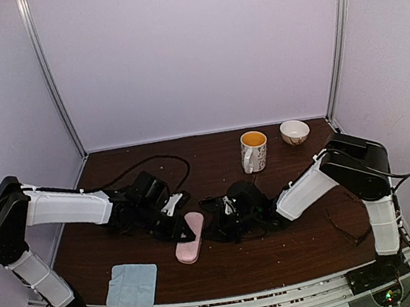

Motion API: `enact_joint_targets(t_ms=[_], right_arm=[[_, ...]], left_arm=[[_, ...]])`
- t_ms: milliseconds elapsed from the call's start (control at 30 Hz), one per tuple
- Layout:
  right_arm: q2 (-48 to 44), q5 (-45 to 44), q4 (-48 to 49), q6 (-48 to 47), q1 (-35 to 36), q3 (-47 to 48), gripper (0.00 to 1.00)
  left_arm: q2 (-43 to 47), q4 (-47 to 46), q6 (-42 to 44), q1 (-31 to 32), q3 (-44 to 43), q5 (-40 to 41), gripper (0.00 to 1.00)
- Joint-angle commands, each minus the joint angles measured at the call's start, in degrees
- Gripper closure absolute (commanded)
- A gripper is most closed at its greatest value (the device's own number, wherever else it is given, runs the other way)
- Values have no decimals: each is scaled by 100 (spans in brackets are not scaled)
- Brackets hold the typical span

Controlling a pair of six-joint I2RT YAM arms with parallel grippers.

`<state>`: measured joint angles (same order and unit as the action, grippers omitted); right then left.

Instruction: Organize the sunglasses

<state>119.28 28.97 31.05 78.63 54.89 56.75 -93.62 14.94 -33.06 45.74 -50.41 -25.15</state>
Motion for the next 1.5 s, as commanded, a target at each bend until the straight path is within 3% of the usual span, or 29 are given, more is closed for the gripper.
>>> enact_joint_targets(t_ms=[0,167,400,800,1000,1133,1467], right_arm=[[73,73,124,-23,23,120,96],[-73,65,43,-82,21,118,95],[-553,54,-309,-377,2,62,88],[-1944,-301,-2012,-1610,-88,-447,78],[-2499,-1074,-3171,-2490,-176,-565,74],[-2745,-1406,-3569,-2765,-276,-643,72],[-2996,-1398,-3519,-2887,-536,-1054,67]], left_arm=[[250,459,135,42,-381,461,79],[476,1201,377,46,-774,1090,61],[633,1345,365,55,-657,1337,51],[459,1527,443,370,-766,1822,28],[309,1652,555,532,-921,2106,3],[-192,2024,612,718,-1270,2444,2],[-982,2245,452,1000,-1710,2696,2]])
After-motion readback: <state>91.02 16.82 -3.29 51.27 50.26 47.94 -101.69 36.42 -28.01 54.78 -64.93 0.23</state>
